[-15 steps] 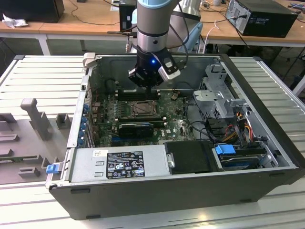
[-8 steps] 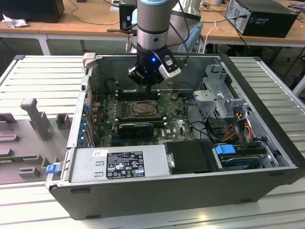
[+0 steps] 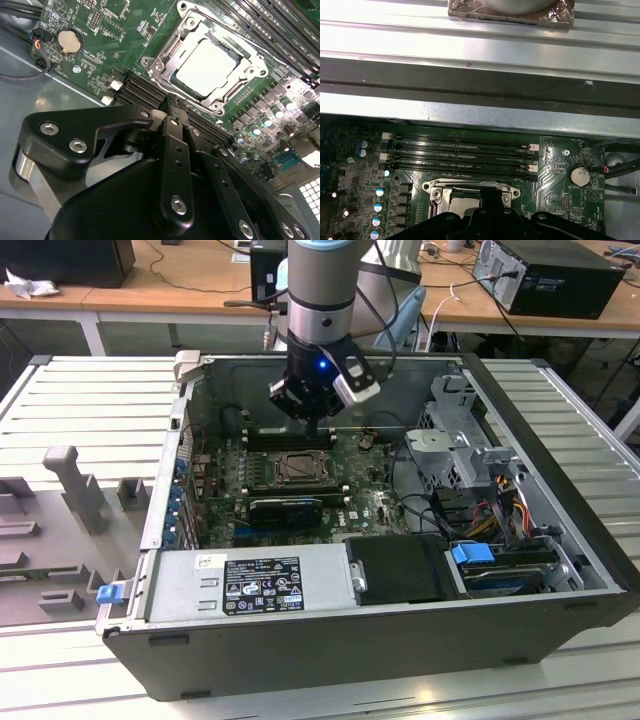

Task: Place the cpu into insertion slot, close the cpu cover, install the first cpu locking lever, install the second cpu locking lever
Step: 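Install the second cpu locking lever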

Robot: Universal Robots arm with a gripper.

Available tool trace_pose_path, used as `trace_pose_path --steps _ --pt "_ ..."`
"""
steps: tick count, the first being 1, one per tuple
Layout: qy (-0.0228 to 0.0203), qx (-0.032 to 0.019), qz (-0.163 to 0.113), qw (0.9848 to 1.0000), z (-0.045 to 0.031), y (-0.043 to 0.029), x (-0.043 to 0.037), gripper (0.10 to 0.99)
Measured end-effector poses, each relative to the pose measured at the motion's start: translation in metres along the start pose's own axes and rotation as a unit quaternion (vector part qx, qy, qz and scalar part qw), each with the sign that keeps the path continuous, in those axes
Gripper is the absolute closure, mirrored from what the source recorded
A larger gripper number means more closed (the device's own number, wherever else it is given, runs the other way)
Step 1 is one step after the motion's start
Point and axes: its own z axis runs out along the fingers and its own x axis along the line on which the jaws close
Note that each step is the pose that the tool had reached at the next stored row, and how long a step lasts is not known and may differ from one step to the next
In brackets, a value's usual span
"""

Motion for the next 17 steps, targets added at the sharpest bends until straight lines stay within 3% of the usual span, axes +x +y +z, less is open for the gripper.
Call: trace_pose_path --steps 17 --pt "0.0 0.0 0.0 1.0 -0.0006 -0.0053 0.0004 0.98"
